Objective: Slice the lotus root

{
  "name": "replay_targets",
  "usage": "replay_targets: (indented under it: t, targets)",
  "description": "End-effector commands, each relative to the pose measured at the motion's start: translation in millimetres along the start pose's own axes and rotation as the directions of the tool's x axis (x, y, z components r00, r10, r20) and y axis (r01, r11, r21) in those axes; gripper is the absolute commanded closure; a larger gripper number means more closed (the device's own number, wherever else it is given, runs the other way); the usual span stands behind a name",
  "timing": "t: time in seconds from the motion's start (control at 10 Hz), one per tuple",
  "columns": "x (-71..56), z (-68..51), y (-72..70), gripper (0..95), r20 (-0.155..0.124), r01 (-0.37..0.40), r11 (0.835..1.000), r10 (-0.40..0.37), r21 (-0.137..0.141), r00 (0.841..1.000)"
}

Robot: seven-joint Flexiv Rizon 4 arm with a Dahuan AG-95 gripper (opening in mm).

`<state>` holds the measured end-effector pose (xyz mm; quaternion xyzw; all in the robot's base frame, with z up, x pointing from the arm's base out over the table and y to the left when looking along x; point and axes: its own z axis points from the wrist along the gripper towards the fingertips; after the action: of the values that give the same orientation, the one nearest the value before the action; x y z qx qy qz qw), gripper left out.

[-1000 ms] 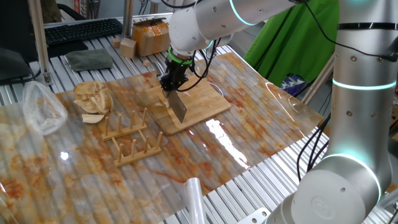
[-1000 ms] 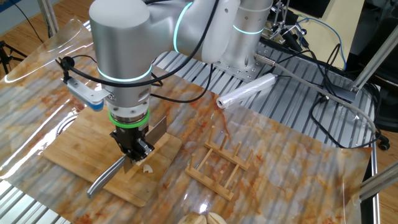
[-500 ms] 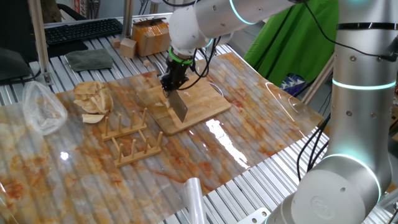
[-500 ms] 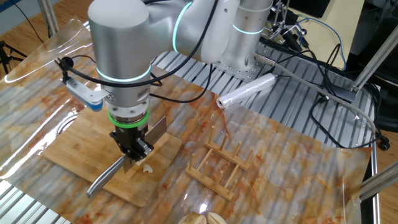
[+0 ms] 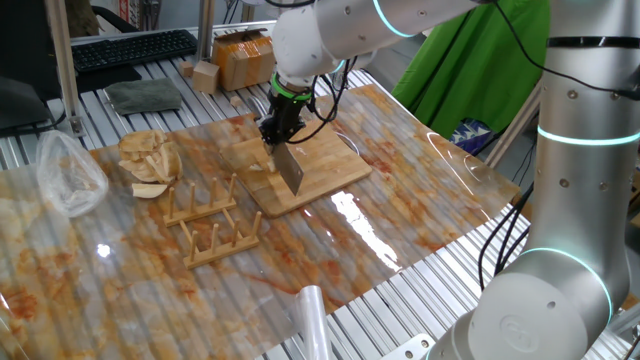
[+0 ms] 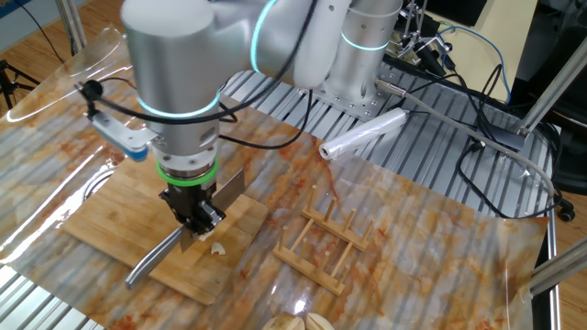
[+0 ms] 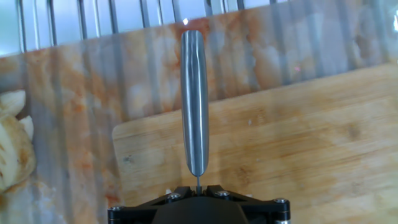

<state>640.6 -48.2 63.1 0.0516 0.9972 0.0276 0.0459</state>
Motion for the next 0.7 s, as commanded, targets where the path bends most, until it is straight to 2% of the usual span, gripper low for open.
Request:
replay_targets:
  t: [0.1, 0.2, 0.3, 0.6, 0.7]
  targets:
    - [-2.2, -1.6, 0.0, 95.0, -0.008, 0.001, 1.0, -0.001, -0.006, 1.0]
    - [-2.4, -0.4, 0.6, 95.0, -0.007, 0.001, 1.0, -0.001, -0.007, 1.0]
    - [-2.1, 5.6, 1.4, 95.0, -0.001, -0.002, 1.0, 0.002, -0.008, 1.0]
    - [-1.4, 37.1, 10.2, 95.0, 0.038, -0.014, 1.0, 0.014, -0.016, 0.999]
    - [-2.4, 37.8, 10.3, 95.0, 0.04, -0.012, 1.0, 0.013, -0.014, 0.999]
